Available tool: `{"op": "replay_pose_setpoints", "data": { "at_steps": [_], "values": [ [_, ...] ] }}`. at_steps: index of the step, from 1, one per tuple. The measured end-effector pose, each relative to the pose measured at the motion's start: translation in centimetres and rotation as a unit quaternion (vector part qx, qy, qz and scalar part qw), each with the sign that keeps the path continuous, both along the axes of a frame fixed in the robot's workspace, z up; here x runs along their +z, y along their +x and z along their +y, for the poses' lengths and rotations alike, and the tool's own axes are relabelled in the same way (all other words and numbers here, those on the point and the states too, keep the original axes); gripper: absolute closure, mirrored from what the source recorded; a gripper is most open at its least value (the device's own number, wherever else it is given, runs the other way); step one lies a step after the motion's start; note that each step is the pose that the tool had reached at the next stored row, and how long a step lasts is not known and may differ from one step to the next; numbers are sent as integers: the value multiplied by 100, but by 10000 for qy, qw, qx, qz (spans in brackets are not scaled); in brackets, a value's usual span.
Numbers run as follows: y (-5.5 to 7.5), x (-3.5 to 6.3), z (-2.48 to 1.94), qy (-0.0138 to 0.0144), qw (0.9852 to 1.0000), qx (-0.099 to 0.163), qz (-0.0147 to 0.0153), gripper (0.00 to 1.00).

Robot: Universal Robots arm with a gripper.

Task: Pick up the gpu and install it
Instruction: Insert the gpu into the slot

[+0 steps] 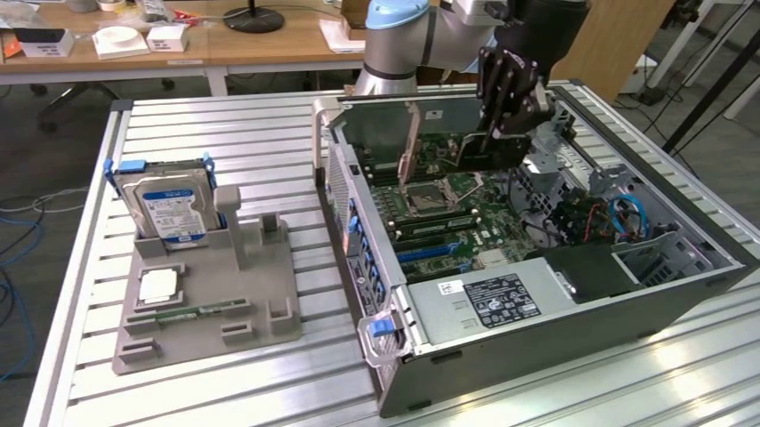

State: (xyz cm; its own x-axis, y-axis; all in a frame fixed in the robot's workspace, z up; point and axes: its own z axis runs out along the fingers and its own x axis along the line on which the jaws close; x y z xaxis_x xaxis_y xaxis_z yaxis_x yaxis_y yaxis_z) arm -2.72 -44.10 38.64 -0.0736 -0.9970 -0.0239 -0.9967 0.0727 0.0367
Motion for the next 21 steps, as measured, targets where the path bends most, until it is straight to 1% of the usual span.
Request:
{"op": "replay_pose_setpoints", "data": {
  "at_steps": [11,21],
  "values": [
    [1,-18,0,1,10000,1,0,74],
    [1,-120,0,0,10000,1,1,74]
  ]
}}
